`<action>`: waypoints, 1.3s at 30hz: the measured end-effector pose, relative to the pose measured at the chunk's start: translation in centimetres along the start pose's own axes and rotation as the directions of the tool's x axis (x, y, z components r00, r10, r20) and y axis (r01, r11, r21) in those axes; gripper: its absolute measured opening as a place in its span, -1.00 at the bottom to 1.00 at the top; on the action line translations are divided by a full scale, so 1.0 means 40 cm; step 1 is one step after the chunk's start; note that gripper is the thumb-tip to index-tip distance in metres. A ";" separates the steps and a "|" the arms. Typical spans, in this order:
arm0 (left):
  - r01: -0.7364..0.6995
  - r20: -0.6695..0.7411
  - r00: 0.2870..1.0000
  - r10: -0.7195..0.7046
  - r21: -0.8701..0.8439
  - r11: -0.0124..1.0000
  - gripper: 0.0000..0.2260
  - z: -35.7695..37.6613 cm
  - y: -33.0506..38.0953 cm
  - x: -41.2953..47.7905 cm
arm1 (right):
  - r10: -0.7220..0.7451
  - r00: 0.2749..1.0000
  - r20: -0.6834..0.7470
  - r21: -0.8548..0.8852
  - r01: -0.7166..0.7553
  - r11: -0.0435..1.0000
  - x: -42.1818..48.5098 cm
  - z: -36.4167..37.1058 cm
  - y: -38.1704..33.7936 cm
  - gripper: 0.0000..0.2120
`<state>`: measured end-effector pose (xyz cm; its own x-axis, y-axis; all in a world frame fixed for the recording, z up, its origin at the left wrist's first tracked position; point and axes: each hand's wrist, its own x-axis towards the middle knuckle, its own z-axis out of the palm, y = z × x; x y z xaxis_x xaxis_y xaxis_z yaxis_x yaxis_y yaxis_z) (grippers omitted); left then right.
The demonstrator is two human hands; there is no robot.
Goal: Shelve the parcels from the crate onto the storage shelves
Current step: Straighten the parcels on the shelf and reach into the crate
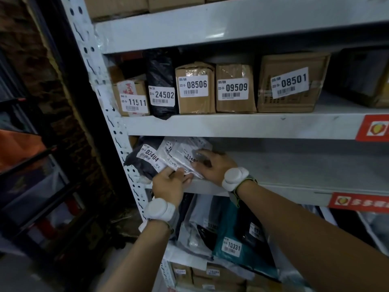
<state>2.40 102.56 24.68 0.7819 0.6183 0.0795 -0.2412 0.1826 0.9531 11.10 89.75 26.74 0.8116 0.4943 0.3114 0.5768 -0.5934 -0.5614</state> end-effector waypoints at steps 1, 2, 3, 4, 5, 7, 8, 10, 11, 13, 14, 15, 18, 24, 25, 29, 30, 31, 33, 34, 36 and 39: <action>0.007 0.015 1.000 -0.007 -0.002 1.000 -0.87 -0.002 -0.002 0.001 | -0.018 1.000 0.003 -0.018 0.018 1.000 -0.001 -0.001 0.000 -0.51; 0.012 0.029 1.000 -0.012 0.004 1.000 -0.87 -0.004 -0.001 0.000 | -0.022 1.000 0.014 -0.016 0.022 1.000 -0.001 -0.004 -0.001 -0.52; 0.017 0.041 0.999 -0.018 0.020 1.000 -0.88 -0.008 0.001 -0.001 | -0.014 0.999 0.041 0.013 0.014 1.000 -0.002 -0.007 -0.003 -0.52; 0.017 0.049 0.999 -0.020 0.054 0.998 -0.88 -0.015 0.005 -0.004 | -0.004 0.997 0.074 0.048 0.000 0.999 -0.003 -0.010 -0.006 -0.50; 0.009 0.049 0.999 -0.015 0.112 0.994 -0.86 -0.023 0.008 -0.007 | 0.001 0.995 0.099 0.069 -0.008 0.998 -0.005 -0.009 -0.007 -0.48; -0.051 0.019 0.999 0.047 0.291 0.955 -0.81 -0.045 0.010 -0.013 | -0.004 0.994 0.112 0.074 -0.005 0.997 -0.006 -0.005 -0.005 -0.45; -0.094 -0.003 0.995 0.103 0.373 0.923 -0.78 -0.057 0.009 -0.016 | -0.002 0.993 0.117 0.078 -0.008 0.997 -0.006 -0.004 -0.004 -0.43; -0.175 -0.052 0.972 0.227 0.481 0.859 -0.76 -0.078 0.004 -0.018 | 0.003 0.991 0.132 0.099 -0.016 0.995 -0.005 -0.005 -0.005 -0.39; -0.201 -0.088 0.955 0.283 0.512 0.835 -0.77 -0.084 0.003 -0.020 | 0.009 0.990 0.138 0.116 -0.025 0.993 -0.005 -0.006 -0.005 -0.38; -0.229 -0.171 0.915 0.365 0.526 0.819 -0.65 -0.094 0.003 -0.018 | 0.024 0.990 0.139 0.161 -0.047 0.986 -0.005 -0.008 -0.007 -0.43; -0.241 -0.197 0.900 0.389 0.520 0.820 -0.58 -0.097 0.005 -0.013 | 0.035 0.990 0.137 0.177 -0.059 0.982 -0.006 -0.008 -0.007 -0.50; -0.256 -0.204 0.889 0.409 0.520 0.815 -0.54 -0.099 0.007 -0.007 | 0.044 0.990 0.133 0.180 -0.068 0.981 -0.006 -0.008 -0.006 -0.58; -0.270 -0.144 0.898 0.415 0.564 0.781 -0.52 -0.102 0.005 0.020 | 0.045 0.988 0.146 0.105 -0.060 0.993 -0.003 -0.008 -0.001 -0.57; -0.244 -0.111 0.924 0.365 0.565 0.789 -0.53 -0.088 0.009 0.048 | 0.045 0.972 0.230 0.006 -0.047 0.999 0.012 -0.010 0.001 -0.47; -0.240 -0.122 0.923 0.364 0.557 0.795 -0.55 -0.086 0.010 0.046 | 0.039 0.971 0.237 -0.016 -0.036 0.999 0.013 -0.011 0.000 -0.46; -0.267 -0.123 0.910 0.395 0.555 0.788 -0.69 -0.084 0.006 0.037 | 0.030 0.981 0.192 -0.063 -0.018 0.998 0.023 -0.004 0.013 -0.47; -0.264 -0.123 0.912 0.392 0.555 0.789 -0.71 -0.083 0.004 0.036 | 0.036 0.984 0.177 -0.056 -0.026 0.998 0.024 -0.002 0.015 -0.48; -0.258 -0.126 0.914 0.386 0.554 0.791 -0.71 -0.081 0.006 0.034 | 0.040 0.986 0.161 -0.036 -0.034 0.999 0.025 0.001 0.018 -0.49; -0.245 -0.133 0.918 0.374 0.551 0.798 -0.71 -0.079 0.008 0.032 | 0.032 0.989 0.142 0.008 -0.033 0.999 0.025 0.001 0.018 -0.51; -0.242 -0.133 0.920 0.369 0.547 0.801 -0.71 -0.079 0.009 0.032 | 0.025 0.989 0.148 0.004 -0.026 1.000 0.025 0.001 0.019 -0.51; -0.242 -0.122 0.927 0.356 0.531 0.812 -0.73 -0.078 0.009 0.030 | 0.010 0.986 0.168 -0.048 -0.001 0.999 0.027 0.004 0.022 -0.48; -0.224 -0.105 0.941 0.321 0.516 0.827 -0.75 -0.081 0.009 0.027 | -0.004 0.993 0.118 -0.189 0.026 0.982 0.027 0.023 0.023 -0.38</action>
<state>1.30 105.77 24.17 0.5984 0.7208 0.3497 -0.0780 -0.3820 0.9209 12.43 90.32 25.85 0.7926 0.5682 0.2211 0.6052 -0.6895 -0.3978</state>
